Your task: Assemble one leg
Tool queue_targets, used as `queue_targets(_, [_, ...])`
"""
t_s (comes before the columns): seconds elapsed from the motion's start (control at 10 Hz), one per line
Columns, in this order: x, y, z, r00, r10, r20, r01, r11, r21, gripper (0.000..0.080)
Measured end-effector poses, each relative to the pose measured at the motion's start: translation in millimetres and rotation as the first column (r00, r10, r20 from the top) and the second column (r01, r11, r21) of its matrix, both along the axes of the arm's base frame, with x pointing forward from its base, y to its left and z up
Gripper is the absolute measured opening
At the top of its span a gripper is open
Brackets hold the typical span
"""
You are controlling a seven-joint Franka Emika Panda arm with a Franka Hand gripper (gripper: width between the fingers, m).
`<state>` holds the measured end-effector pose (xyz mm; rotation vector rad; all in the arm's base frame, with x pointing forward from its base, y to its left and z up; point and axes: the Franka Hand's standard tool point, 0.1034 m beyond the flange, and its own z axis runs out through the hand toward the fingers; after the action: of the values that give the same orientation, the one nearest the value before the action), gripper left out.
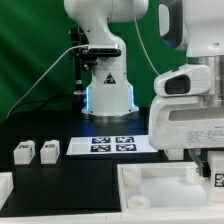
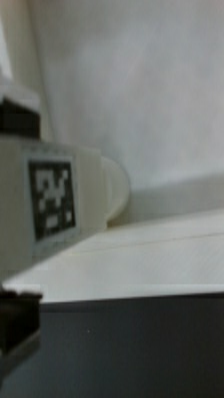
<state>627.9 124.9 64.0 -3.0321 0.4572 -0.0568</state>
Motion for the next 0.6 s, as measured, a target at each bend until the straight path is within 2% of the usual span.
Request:
queue_targets(0.3, [1.0,-1.4,-1.3,0.947,-0.320,-0.025,0.321,0.947,0.014,0.0292])
queue_targets(0.4, [2.7,-1.3,-2.0,0.891,-0.452,-0.041,0.453,0.891,0.014,0.0292])
queue_targets(0.6, [3.4,0.5,-3.0,0.672,-0.737,-0.079,0.740,0.672,0.024,0.0292])
